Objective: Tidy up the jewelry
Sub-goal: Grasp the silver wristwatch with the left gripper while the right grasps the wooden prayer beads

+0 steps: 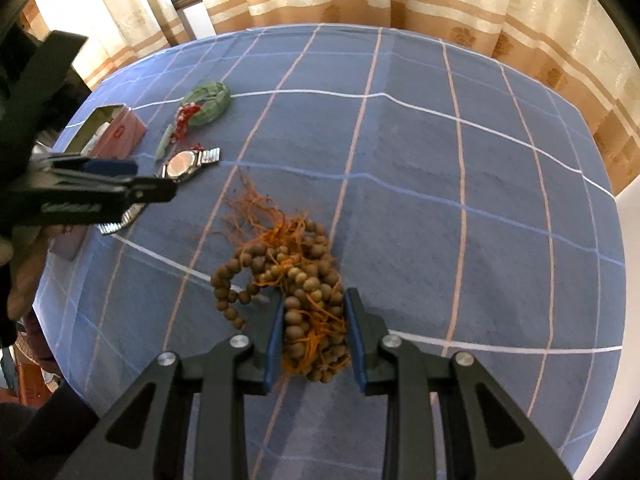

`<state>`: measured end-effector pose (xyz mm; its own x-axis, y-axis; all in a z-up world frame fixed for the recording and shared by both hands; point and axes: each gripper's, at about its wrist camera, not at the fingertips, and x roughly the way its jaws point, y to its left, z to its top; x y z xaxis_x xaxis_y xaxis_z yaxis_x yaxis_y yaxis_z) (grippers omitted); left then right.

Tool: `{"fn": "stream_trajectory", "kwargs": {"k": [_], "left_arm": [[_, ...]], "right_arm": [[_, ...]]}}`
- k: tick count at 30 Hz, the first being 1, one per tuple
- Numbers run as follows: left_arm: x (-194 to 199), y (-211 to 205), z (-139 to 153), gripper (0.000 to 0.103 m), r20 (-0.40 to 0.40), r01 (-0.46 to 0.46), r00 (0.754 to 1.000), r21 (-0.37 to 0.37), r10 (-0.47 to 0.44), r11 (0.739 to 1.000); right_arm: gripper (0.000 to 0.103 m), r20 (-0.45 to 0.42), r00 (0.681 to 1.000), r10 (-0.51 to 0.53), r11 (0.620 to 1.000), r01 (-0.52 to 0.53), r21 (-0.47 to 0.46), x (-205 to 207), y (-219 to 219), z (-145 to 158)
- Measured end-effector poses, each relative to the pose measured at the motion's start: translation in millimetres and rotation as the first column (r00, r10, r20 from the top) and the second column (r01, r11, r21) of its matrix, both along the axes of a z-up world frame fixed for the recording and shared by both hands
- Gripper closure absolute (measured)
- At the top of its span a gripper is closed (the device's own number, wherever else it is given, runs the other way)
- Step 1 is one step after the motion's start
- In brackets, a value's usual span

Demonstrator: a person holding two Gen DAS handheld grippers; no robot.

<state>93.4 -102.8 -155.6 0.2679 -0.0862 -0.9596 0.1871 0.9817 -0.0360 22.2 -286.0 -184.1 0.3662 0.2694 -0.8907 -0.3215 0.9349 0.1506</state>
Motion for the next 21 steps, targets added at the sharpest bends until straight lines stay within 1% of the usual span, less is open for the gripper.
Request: {"fn": "stream_trajectory", "kwargs": {"k": [4, 6, 7, 8, 9, 10, 11, 12, 14, 16, 21], "left_arm": [[9.1, -1.3, -10.1, 0.031, -0.020, 0.000, 1.000, 0.022, 0.000, 1.000], [9.2, -2.9, -11.6, 0.031, -0.004, 0.013, 1.000, 0.041, -0.013, 0.999], [8.8, -3.5, -11.5, 0.033, 0.003, 0.022, 1.000, 0.047, -0.022, 0.999], [7.7, -4.8, -11.2, 0.037, 0.016, 0.029, 0.999, 0.047, -0.030, 0.998], [6.1, -5.6, -9.3, 0.053, 0.033, 0.043, 0.998, 0.043, -0.044, 0.998], [5.4, -7.9, -8.2, 0.064, 0.038, 0.064, 0.997, 0.042, -0.066, 0.997], [4.7, -11.8, -8.4, 0.064, 0.032, 0.083, 0.996, 0.053, -0.085, 0.995], [3.0, -13.3, -8.0, 0.064, 0.029, 0.091, 0.995, 0.047, -0.093, 0.995], [-0.9, -13.0, -6.6, 0.065, 0.028, 0.095, 0.995, 0.050, -0.096, 0.994], [-4.4, -10.2, -3.4, 0.066, 0.025, 0.086, 0.996, 0.038, -0.087, 0.996], [-14.5, -2.8, 10.4, 0.066, 0.048, 0.070, 0.996, 0.016, -0.071, 0.997]], "right_arm": [[0.072, -0.003, 1.000, 0.005, 1.000, -0.005, 0.001, -1.4, -1.3, -0.6], [0.072, -0.004, 1.000, 0.009, 1.000, -0.009, 0.001, -1.4, -1.5, -1.0], [0.072, -0.003, 1.000, 0.009, 1.000, -0.009, 0.002, -1.9, -1.7, -1.2], [0.072, -0.002, 1.000, 0.010, 1.000, -0.010, 0.003, -2.0, -1.8, -1.2], [0.072, -0.002, 1.000, 0.010, 1.000, -0.010, 0.004, -2.2, -2.3, -1.6], [0.072, -0.002, 1.000, 0.010, 1.000, -0.010, 0.005, -2.1, -2.5, -2.0], [0.072, -0.002, 1.000, 0.010, 1.000, -0.010, 0.007, -1.7, -2.6, -2.0], [0.072, 0.000, 1.000, 0.010, 1.000, -0.010, 0.008, -1.3, -2.4, -1.8], [0.072, 0.004, 1.000, 0.012, 1.000, -0.012, 0.011, -0.8, -1.3, -0.6], [0.072, 0.014, 1.000, 0.011, 1.000, -0.011, 0.014, -1.5, -0.8, 2.0], [0.072, 0.030, 0.999, 0.015, 1.000, -0.016, 0.018, -4.5, -0.1, 9.5]]}}
